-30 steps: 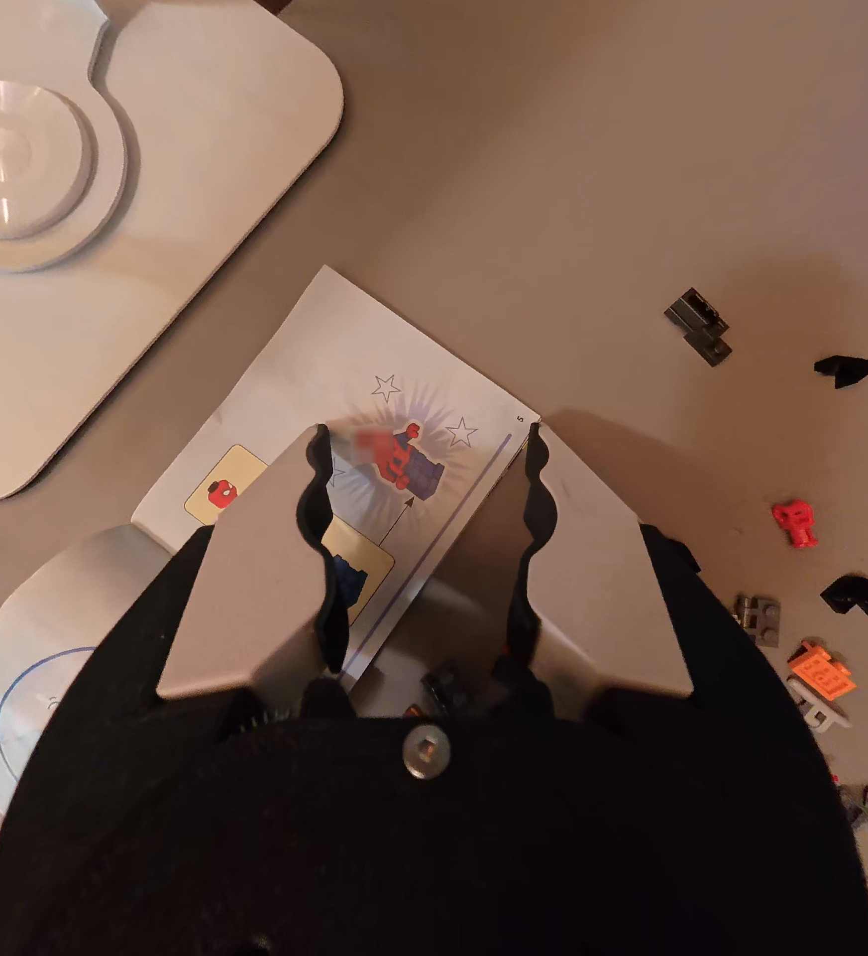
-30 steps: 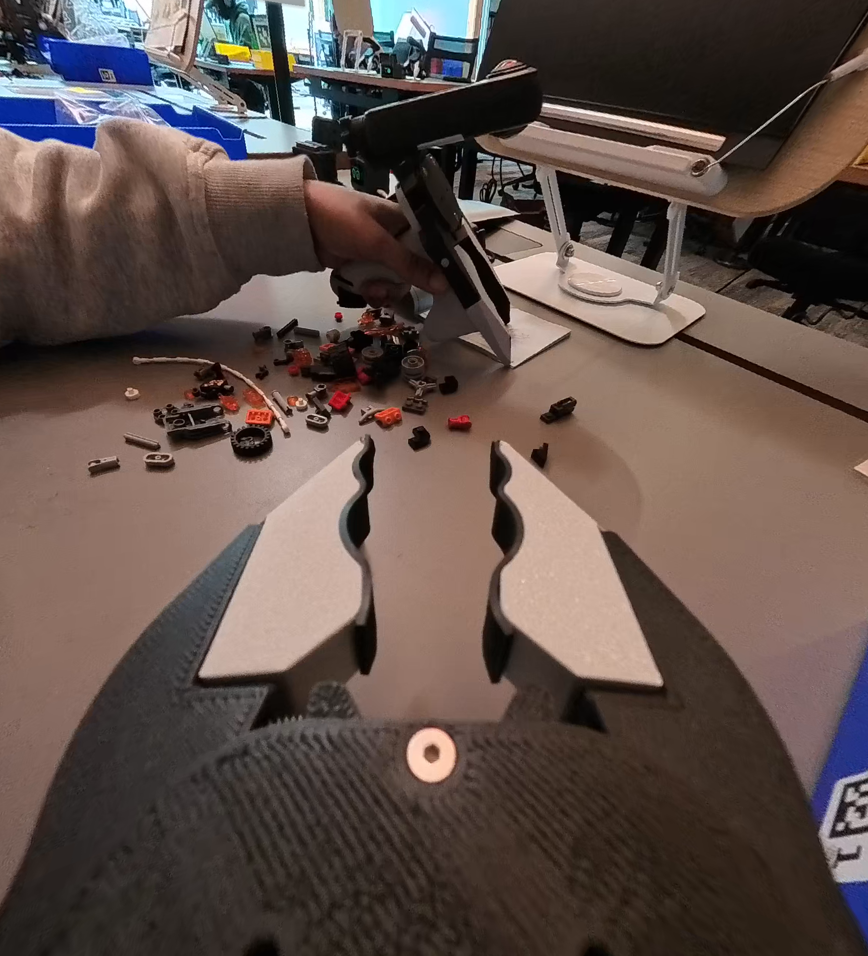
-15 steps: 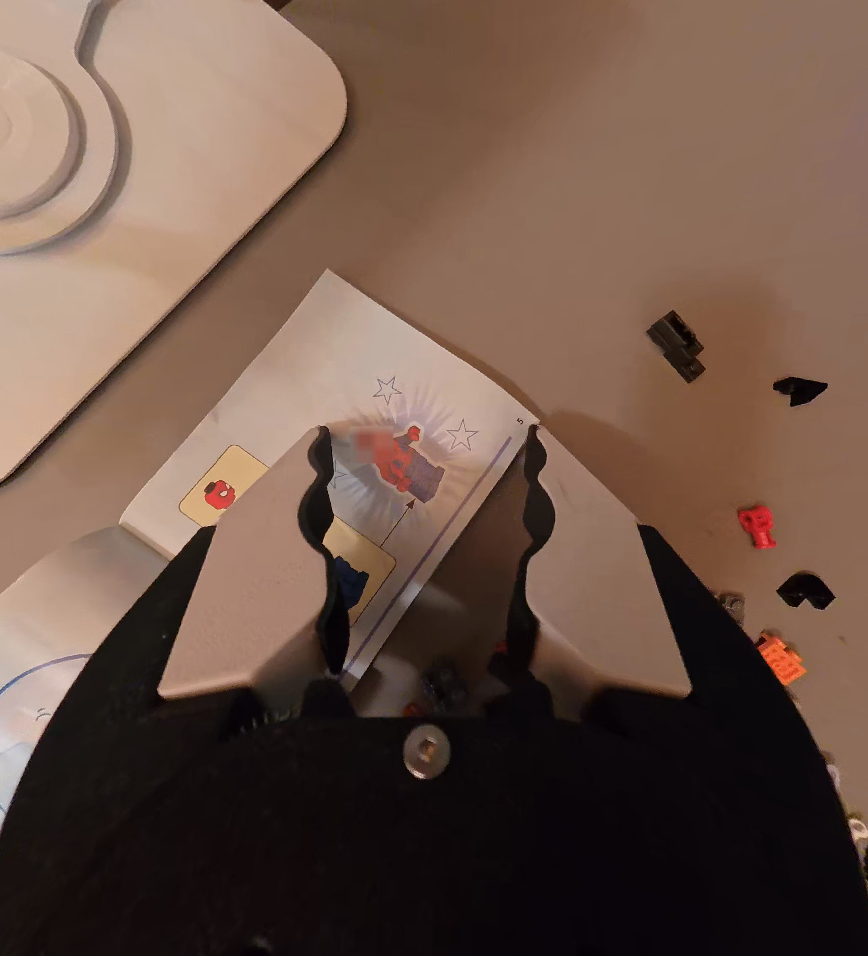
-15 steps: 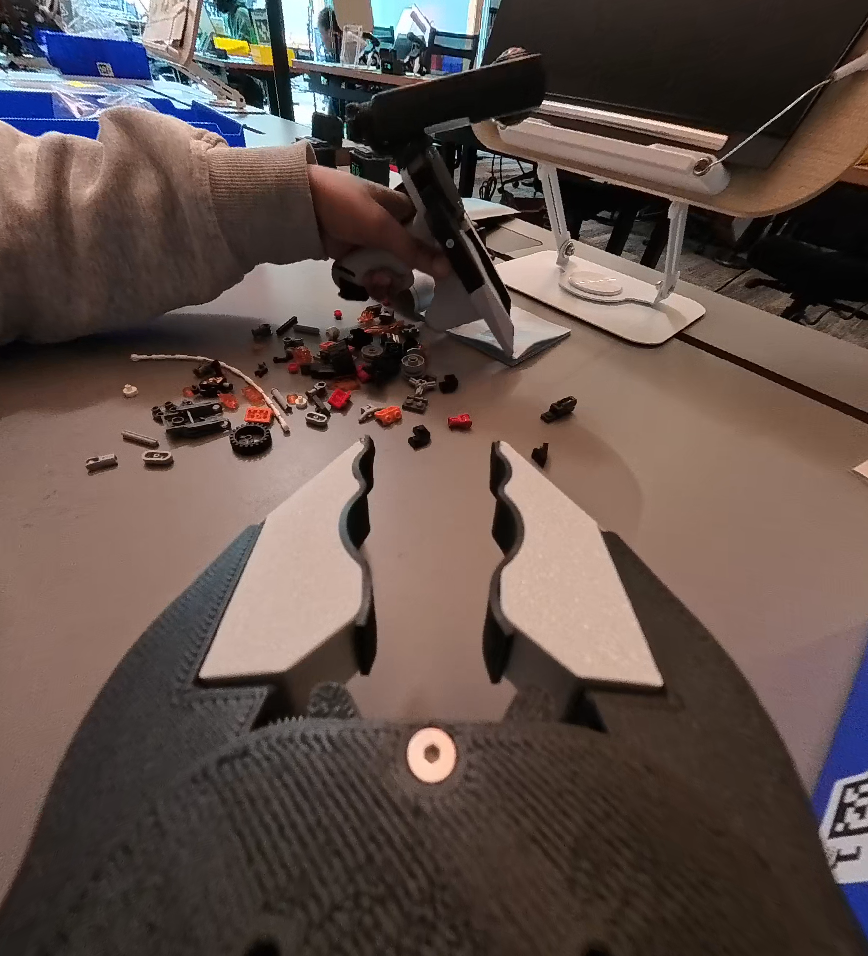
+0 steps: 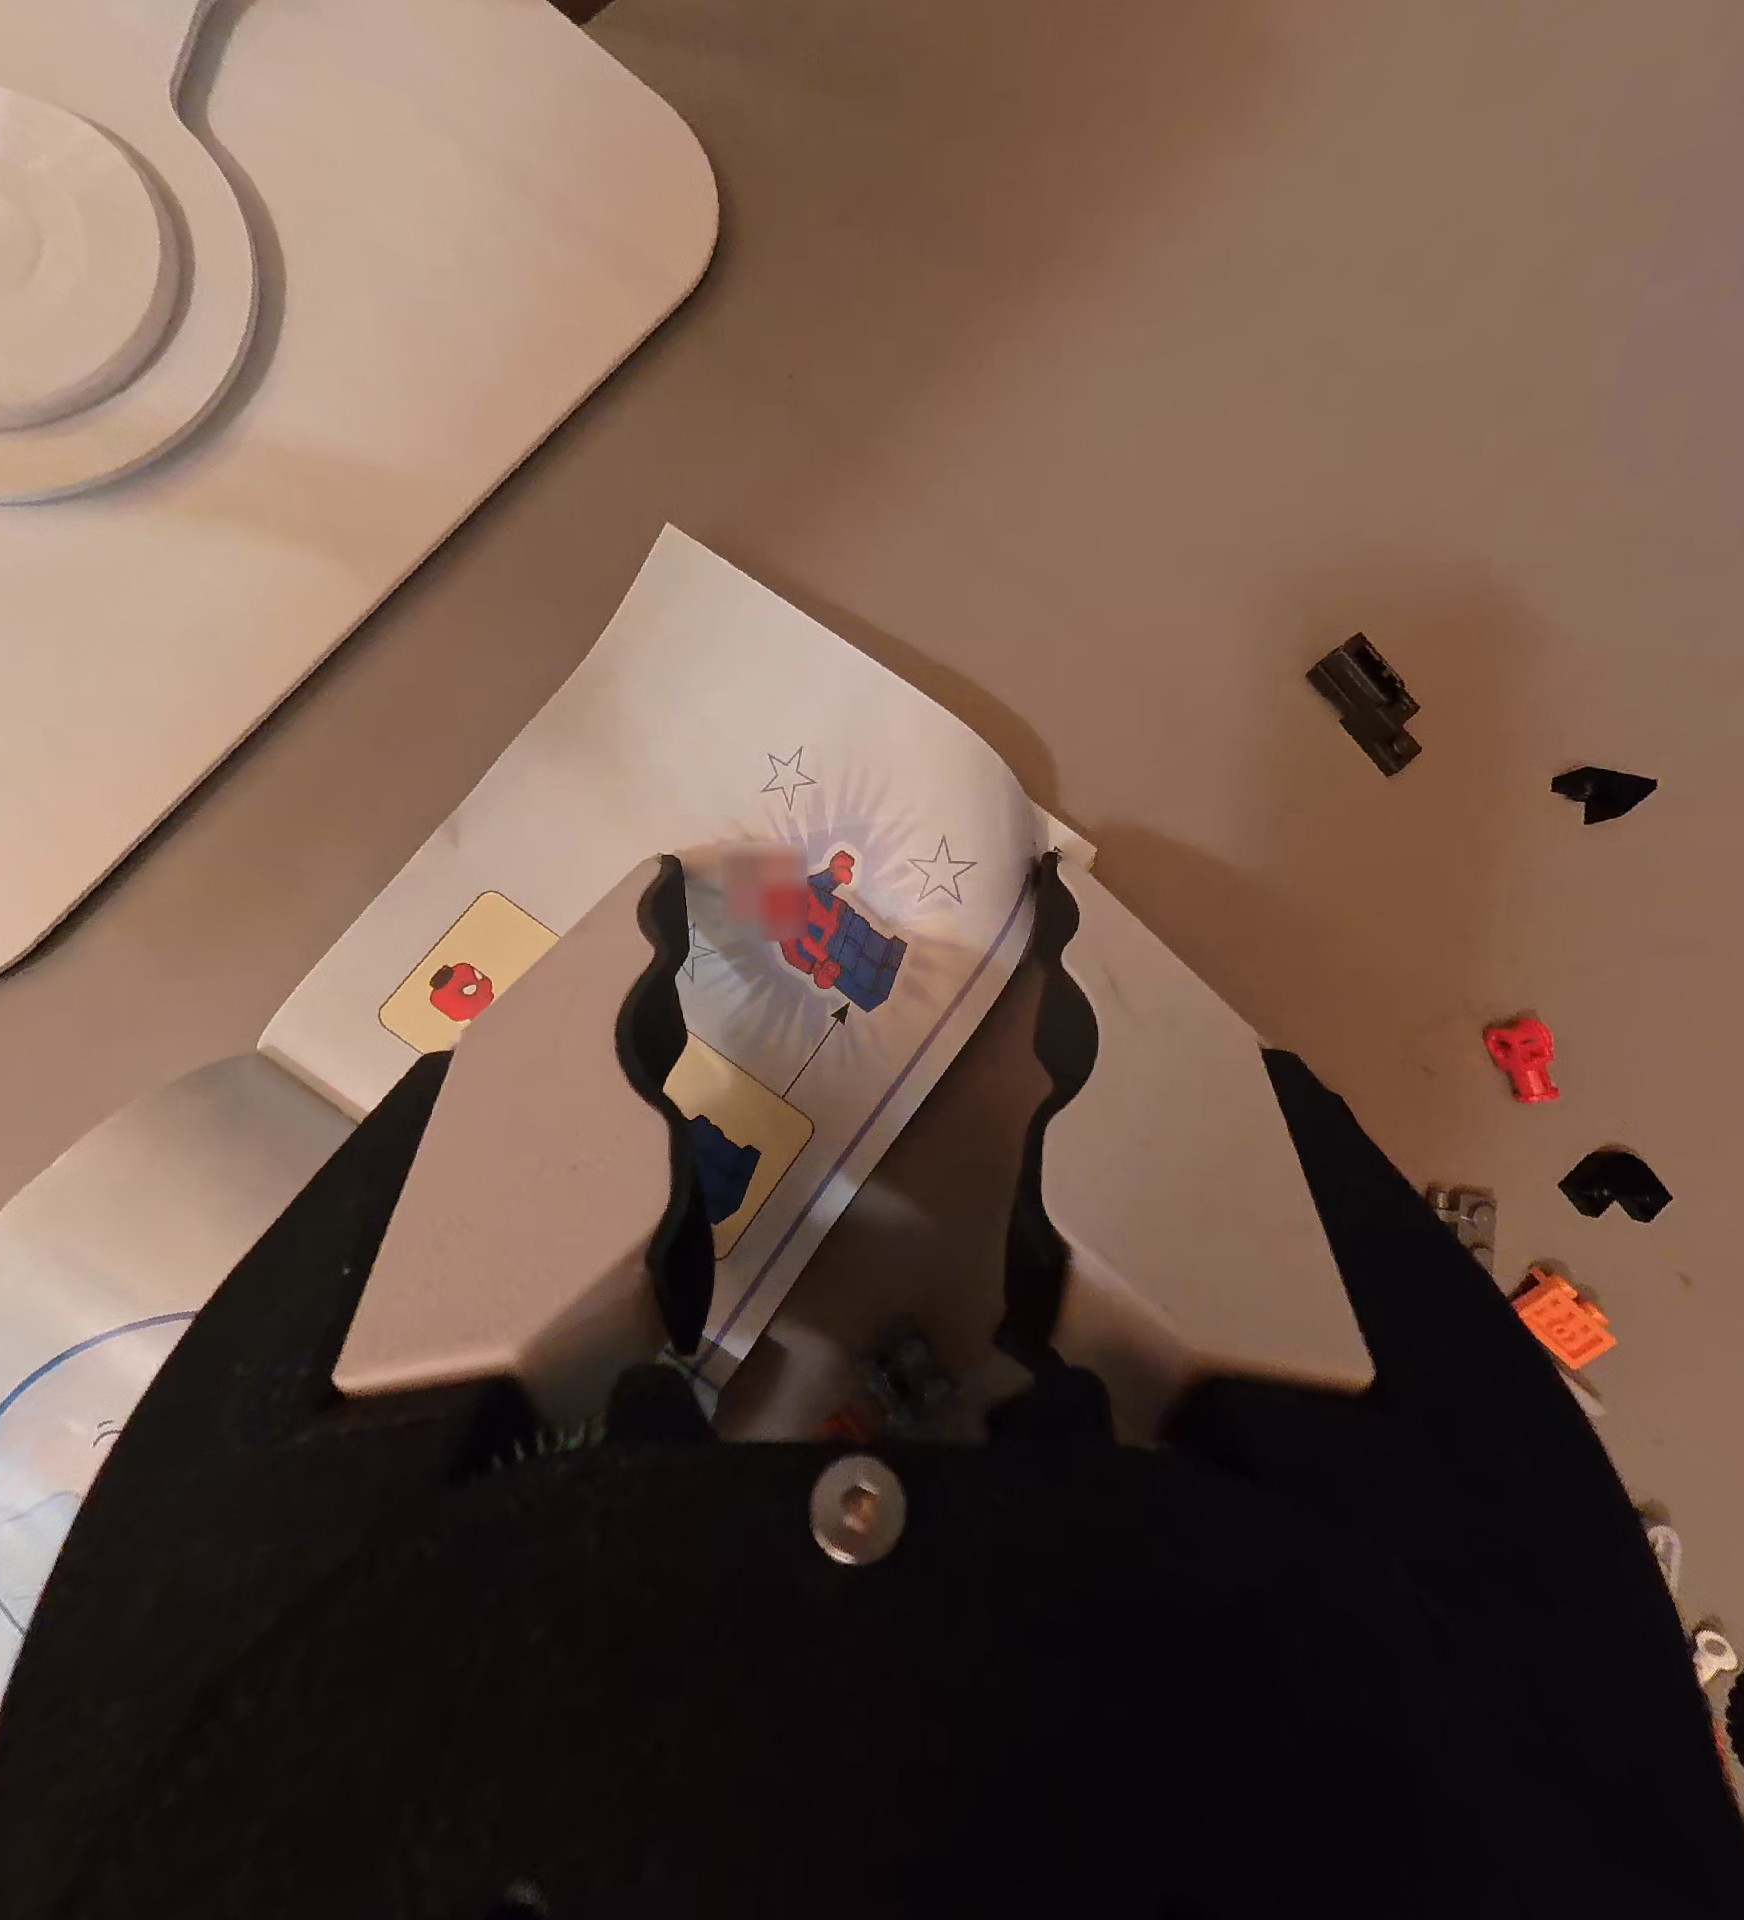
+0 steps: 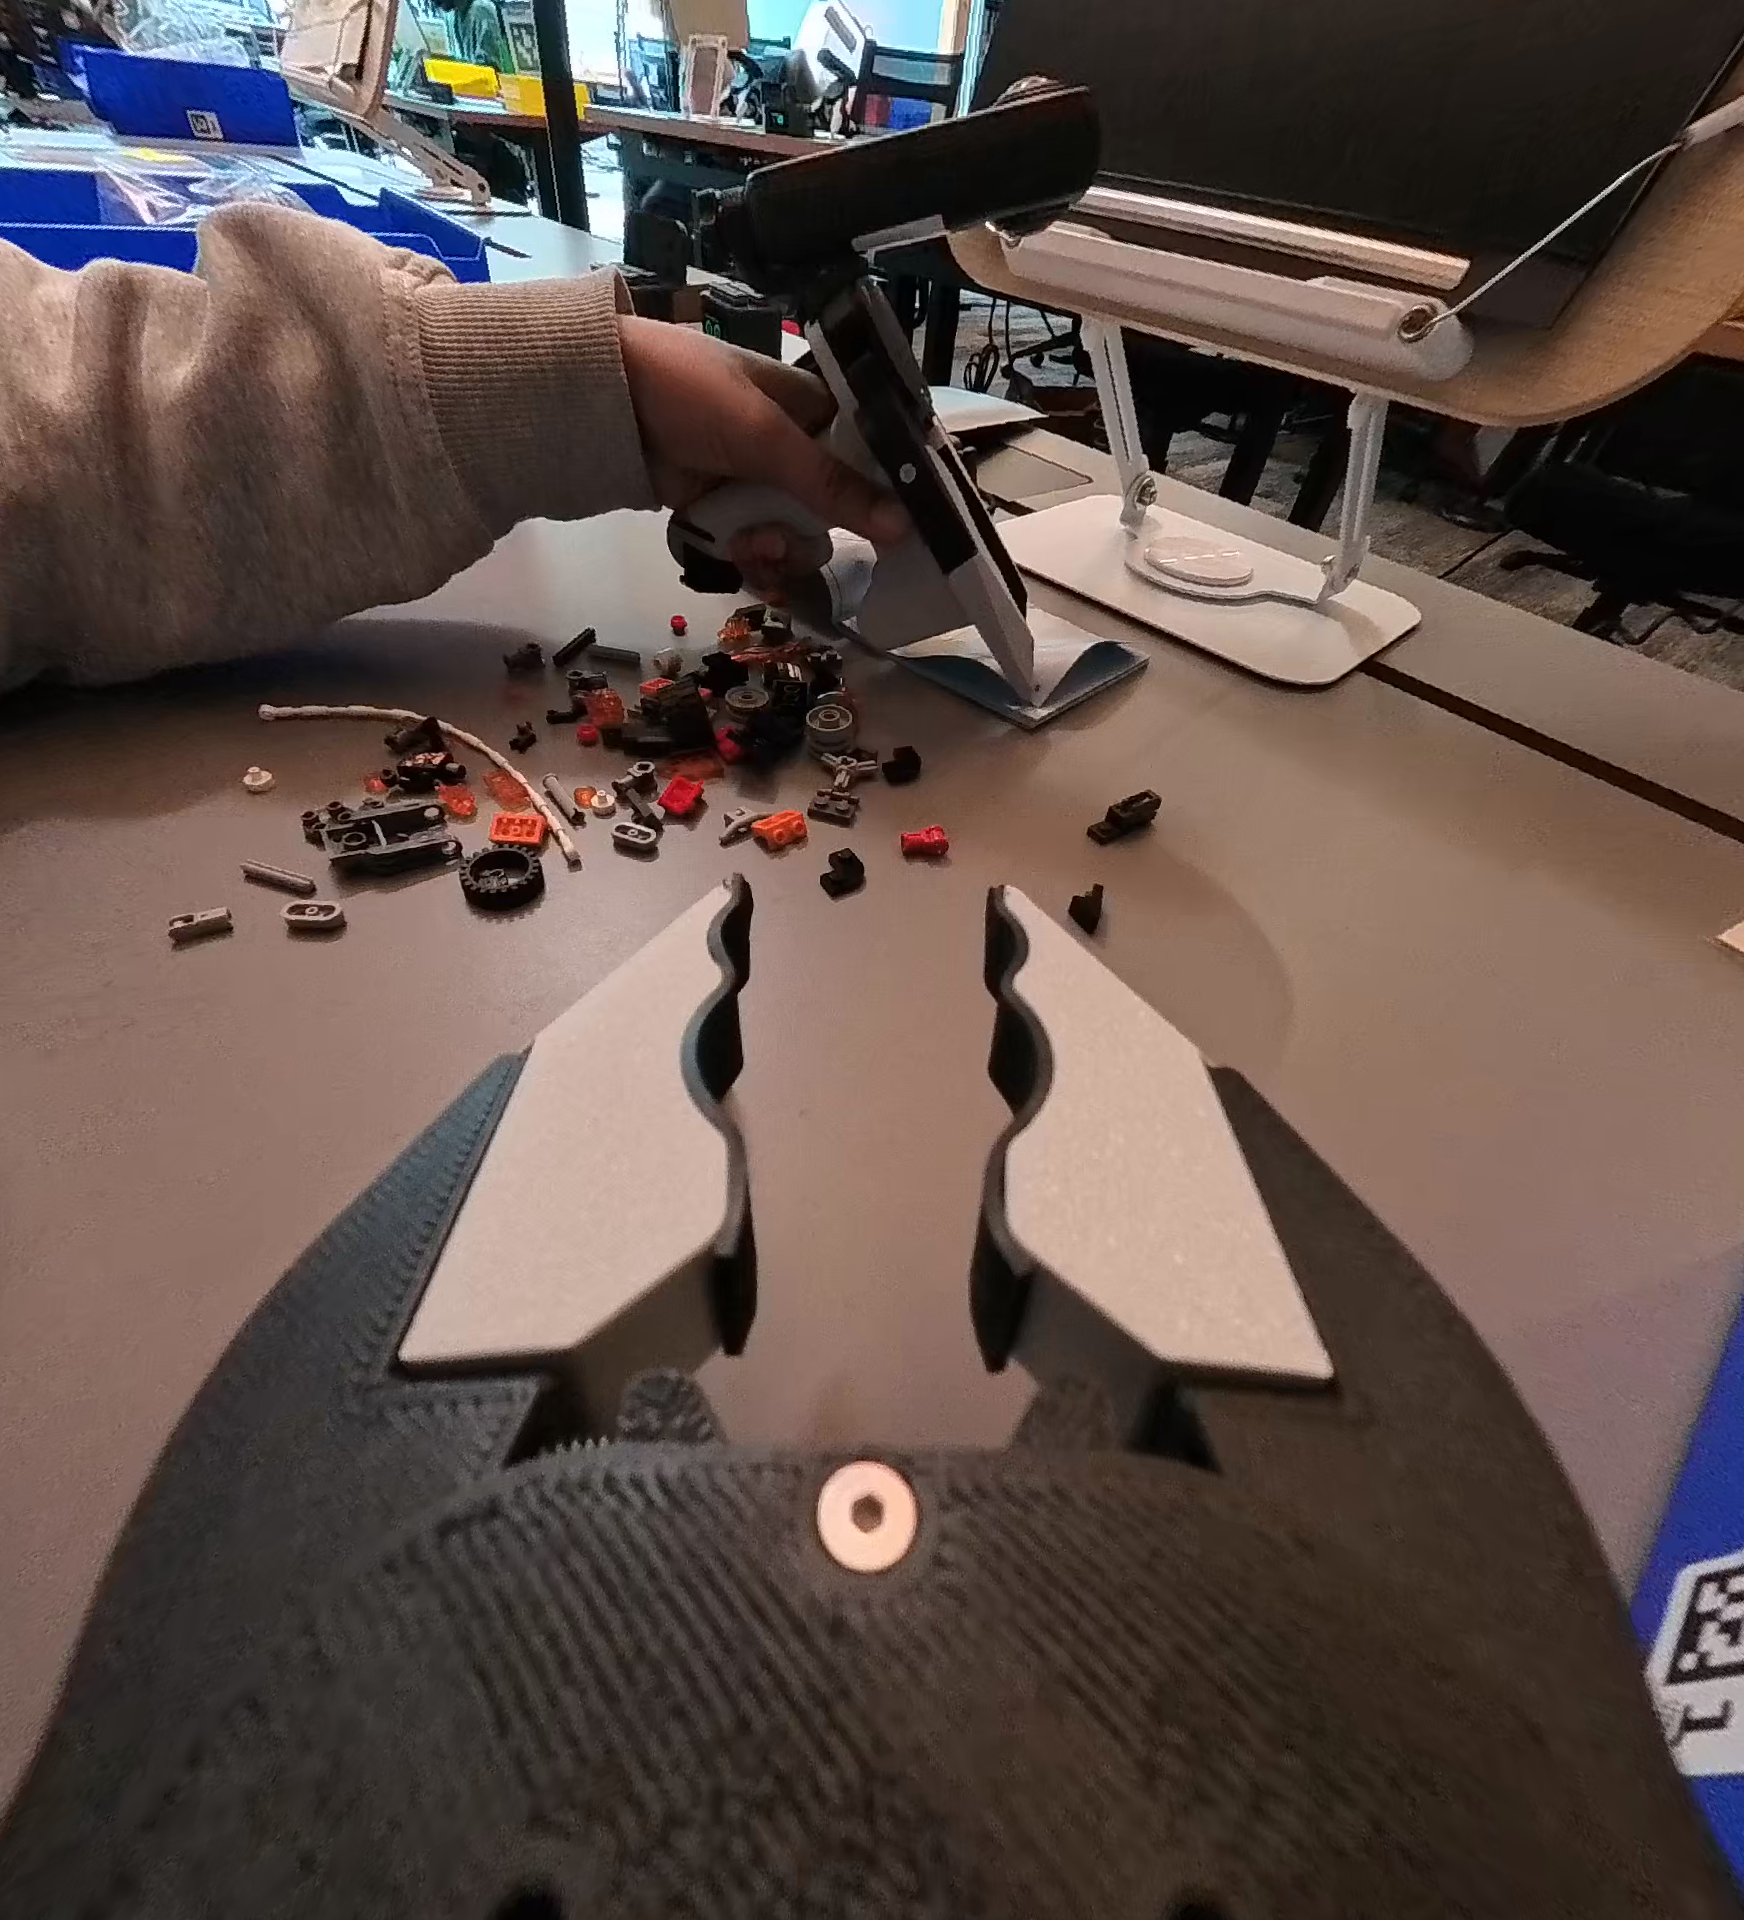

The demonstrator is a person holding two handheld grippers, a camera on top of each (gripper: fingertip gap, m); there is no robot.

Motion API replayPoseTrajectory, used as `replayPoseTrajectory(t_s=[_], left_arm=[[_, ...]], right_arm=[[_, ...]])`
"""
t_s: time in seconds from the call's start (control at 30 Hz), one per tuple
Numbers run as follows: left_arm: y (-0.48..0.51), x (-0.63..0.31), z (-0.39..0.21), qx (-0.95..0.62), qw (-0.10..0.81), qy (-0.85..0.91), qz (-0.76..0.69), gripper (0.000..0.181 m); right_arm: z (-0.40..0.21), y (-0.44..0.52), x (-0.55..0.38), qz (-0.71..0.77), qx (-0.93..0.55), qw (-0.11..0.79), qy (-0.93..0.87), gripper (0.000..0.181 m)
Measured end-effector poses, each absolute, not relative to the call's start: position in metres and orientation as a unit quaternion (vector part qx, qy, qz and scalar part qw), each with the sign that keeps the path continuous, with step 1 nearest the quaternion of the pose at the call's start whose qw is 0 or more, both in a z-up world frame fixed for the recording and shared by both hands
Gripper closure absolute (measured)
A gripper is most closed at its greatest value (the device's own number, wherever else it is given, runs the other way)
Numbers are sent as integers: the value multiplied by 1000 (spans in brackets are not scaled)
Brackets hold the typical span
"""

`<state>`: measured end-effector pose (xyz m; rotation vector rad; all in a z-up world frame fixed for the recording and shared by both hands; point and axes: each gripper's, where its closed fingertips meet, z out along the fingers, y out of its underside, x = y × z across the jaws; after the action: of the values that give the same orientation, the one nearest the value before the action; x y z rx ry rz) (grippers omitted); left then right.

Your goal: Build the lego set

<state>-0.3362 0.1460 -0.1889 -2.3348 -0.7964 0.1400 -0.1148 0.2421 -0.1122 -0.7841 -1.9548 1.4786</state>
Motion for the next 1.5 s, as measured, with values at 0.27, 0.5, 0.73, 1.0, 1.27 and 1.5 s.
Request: replayPoseTrajectory(t_s=[0.27,0.5,0.73,1.0,1.27,1.5], left_arm=[[146,-336,-188,-893,328,-306,45,111],[146,-336,-187,-888,335,-314,27,111],[144,-337,-187,-888,335,-314,29,116],[130,-344,-168,-857,379,-349,-13,155],[136,-329,-172,-855,388,-339,-54,142],[135,-330,-169,-851,394,-341,-61,142]], right_arm=[[-112,242,-115,551,-293,280,-729,137],[-113,242,-115,551,-292,280,-730,137],[-113,242,-115,550,-293,280,-730,137],[-114,241,-116,547,-294,278,-732,136],[-116,241,-118,541,-295,279,-736,136],[-116,240,-118,541,-294,279,-737,137]])
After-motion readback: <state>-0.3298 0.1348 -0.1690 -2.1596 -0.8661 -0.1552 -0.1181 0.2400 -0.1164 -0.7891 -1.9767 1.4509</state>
